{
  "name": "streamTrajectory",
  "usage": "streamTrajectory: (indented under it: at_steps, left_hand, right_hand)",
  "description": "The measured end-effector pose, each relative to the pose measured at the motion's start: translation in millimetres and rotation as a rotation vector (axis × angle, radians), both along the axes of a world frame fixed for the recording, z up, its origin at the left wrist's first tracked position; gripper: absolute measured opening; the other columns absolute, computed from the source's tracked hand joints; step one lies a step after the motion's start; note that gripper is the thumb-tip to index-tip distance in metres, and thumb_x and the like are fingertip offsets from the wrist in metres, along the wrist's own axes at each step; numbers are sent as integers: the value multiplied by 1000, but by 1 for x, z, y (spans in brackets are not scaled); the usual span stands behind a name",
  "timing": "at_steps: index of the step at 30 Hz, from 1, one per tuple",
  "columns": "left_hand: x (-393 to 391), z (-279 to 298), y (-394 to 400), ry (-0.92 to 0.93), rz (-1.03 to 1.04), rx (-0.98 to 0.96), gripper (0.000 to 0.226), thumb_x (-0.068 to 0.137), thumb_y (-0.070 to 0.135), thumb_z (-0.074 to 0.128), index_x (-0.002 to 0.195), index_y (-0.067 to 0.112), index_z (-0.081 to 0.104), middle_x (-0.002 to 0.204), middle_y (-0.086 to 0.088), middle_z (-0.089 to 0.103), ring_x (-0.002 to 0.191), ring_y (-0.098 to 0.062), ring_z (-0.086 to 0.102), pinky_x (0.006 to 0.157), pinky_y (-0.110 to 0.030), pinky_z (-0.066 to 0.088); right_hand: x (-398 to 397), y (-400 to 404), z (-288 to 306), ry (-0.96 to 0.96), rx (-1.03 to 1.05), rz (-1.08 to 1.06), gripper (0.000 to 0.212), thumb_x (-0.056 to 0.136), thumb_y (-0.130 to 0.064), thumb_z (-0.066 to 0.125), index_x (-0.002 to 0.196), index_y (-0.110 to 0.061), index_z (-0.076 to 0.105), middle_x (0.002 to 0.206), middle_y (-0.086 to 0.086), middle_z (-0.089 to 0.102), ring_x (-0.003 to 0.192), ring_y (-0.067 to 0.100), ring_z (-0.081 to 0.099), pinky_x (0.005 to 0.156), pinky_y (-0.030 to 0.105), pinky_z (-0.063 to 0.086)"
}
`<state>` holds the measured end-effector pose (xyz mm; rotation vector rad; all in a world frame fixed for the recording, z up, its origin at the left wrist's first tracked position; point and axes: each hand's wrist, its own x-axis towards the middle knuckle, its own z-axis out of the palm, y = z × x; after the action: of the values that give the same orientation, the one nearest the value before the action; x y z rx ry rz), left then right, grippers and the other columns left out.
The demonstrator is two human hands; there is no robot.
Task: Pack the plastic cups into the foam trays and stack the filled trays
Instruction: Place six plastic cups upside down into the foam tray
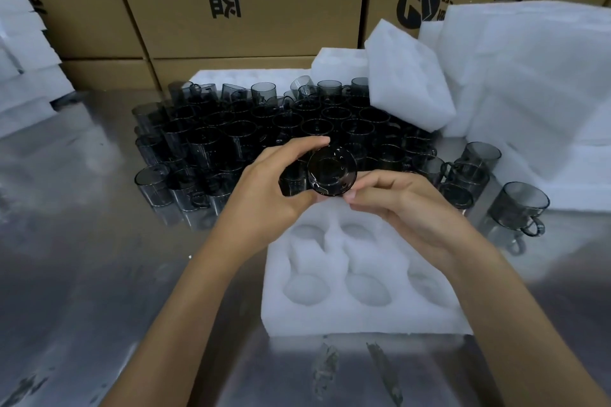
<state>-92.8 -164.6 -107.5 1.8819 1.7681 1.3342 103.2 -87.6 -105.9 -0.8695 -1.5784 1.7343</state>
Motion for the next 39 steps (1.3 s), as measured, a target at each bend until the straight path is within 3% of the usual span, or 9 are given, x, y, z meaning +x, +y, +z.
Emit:
streamTrajectory:
  at_steps: [4,10,14,18,20,25,31,34,39]
  left_hand:
    - [-2,5,-2,-32,-76,-49,71,80,12,81,137,44,53,133,28,56,131,6,44,103,-9,33]
    - [-15,16,-9,-125,-167,-288,65,79,19,83,130,46,53,115,23,69,108,6,62,97,-34,47]
    - [-26,21,-17,-115,-208,-391,61,73,20,87,118,49,57,107,15,74,75,-6,61,78,-37,48]
    - [-31,22,-19,-92,-220,-480,65,75,18,86,123,51,58,116,20,70,101,-38,65,93,-50,53]
    - [-31,20,-19,-71,-227,-494,67,75,19,86,127,49,58,119,26,67,110,-24,65,92,-46,54]
    - [-34,14,-16,-12,-208,-484,73,70,25,89,132,47,57,124,31,62,78,21,57,70,-2,42]
    - [-34,15,-17,6,-243,-520,64,75,62,63,137,51,50,154,33,28,137,20,21,107,-12,30]
    - [-31,15,-17,35,-193,-463,58,76,56,60,133,49,54,157,31,21,144,16,3,118,-21,10]
    - [-39,15,-21,-9,-210,-426,54,71,54,70,125,54,60,153,36,27,140,22,4,112,-20,10]
  right_hand:
    - [0,-1,-1,-44,67,8,14,75,-6,81,88,-7,75,113,15,71,101,23,68,96,31,53]
    - [2,-4,5,-93,115,130,62,76,-26,85,131,-32,56,89,6,72,80,14,64,69,21,50]
    - [-2,-11,5,-211,244,201,46,77,-38,80,121,-33,67,89,2,73,80,8,58,68,15,45]
    - [-5,-12,1,-303,369,169,30,79,-32,82,107,-29,74,84,-6,61,77,8,47,74,17,40]
    - [-5,-11,0,-324,366,168,26,79,-33,82,104,-27,74,84,-8,59,75,5,47,71,14,40]
    - [-6,-12,-3,-327,361,133,24,84,-42,76,100,-25,76,88,6,64,77,7,49,69,15,41]
    - [-7,-12,-4,-297,570,151,38,85,-33,74,122,-37,68,99,-2,64,86,9,52,82,18,42]
    - [-7,-12,-6,-347,686,127,36,84,-40,72,119,-43,70,119,-18,60,115,7,46,97,18,34]
    - [-6,-12,-6,-417,713,128,57,74,-66,59,129,-57,55,147,-35,41,143,-9,20,123,48,14]
